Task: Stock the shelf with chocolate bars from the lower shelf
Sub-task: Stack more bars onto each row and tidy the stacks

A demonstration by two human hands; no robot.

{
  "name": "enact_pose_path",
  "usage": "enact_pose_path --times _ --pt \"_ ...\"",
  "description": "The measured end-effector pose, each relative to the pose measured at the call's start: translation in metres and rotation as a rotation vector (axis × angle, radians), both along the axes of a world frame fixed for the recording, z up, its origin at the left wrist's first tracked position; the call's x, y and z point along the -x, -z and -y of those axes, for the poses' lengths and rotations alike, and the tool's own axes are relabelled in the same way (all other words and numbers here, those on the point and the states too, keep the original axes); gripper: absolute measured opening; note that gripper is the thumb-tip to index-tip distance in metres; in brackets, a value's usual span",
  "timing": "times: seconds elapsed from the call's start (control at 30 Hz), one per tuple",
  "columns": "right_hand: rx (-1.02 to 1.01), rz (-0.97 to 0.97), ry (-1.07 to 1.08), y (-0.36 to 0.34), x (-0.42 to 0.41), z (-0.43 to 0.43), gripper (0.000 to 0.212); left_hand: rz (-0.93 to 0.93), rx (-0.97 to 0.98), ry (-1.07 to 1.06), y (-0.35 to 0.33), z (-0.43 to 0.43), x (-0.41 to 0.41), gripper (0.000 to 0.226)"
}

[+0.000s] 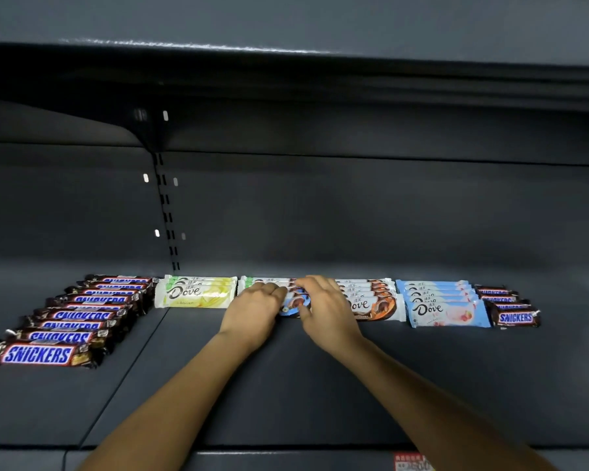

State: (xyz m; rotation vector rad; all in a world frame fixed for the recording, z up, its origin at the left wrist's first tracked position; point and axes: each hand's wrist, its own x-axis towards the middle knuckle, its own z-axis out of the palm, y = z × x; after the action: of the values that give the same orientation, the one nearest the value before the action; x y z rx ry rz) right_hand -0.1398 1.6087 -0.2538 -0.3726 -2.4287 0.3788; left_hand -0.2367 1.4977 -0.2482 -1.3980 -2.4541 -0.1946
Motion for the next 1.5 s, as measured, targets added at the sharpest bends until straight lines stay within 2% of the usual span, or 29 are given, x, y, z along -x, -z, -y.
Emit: enact_pose_path --times 0.17,0.27,0.43,1.17,1.37,1.5 --pt "-0.133 0.153 0.019 0.014 0.022 0.001 0.041 0.018 -0.059 0.026 0.008 0.001 0.007 0.040" --pt "-0.173 0.148 0.068 0.025 0.026 0.004 0.036 0.027 -0.087 0.028 0.011 0.002 0.013 0.036" --pt "-0.223 0.107 0.089 0.033 0.028 0.002 0.048 0.020 -0.113 0.001 0.015 0.003 0.017 0.034" --pt "-0.234 0.128 0.043 0.025 0.019 0.007 0.040 0.089 -0.144 -0.091 0.007 0.007 0.001 0.036" --pt "-0.114 0.182 0.035 0.010 -0.020 0.022 0.042 0.036 -0.094 -0.042 -0.009 0.017 -0.023 0.036" --pt "-0.047 0.166 0.072 -0.003 -0.056 0.036 0.036 0.010 -0.118 -0.006 -0.018 0.025 -0.061 0.038"
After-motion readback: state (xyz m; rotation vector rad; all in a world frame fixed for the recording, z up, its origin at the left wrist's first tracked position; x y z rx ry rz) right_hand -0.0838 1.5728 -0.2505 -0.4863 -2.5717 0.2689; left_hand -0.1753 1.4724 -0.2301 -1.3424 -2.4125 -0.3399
